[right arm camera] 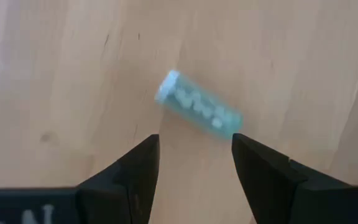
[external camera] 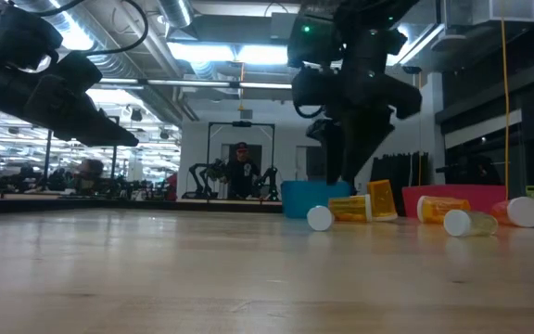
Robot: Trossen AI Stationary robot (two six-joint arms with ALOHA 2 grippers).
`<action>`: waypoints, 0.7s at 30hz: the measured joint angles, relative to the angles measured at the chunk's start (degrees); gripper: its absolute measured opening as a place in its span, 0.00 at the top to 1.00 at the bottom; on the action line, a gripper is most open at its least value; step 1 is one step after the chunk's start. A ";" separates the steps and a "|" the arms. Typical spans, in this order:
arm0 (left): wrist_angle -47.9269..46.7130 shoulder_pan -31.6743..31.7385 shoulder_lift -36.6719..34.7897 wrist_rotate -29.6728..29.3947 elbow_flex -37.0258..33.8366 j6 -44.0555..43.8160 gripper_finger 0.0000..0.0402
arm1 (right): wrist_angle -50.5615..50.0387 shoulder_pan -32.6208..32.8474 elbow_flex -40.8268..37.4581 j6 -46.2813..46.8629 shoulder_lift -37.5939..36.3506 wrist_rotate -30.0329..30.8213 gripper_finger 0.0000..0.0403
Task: Pick and place medicine bottles into bin by pill shape (circle, oval)
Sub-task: Put the small blue pill bottle into the blue bin
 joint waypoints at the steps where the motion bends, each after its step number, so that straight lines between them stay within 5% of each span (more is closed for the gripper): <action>1: 0.00 0.01 0.00 0.00 0.00 0.00 0.59 | 1.51 0.59 -0.53 -1.64 0.00 1.21 0.50; 21: 0.00 0.02 0.00 0.00 0.00 0.00 0.59 | 7.07 3.28 -2.95 -21.43 2.48 5.65 0.57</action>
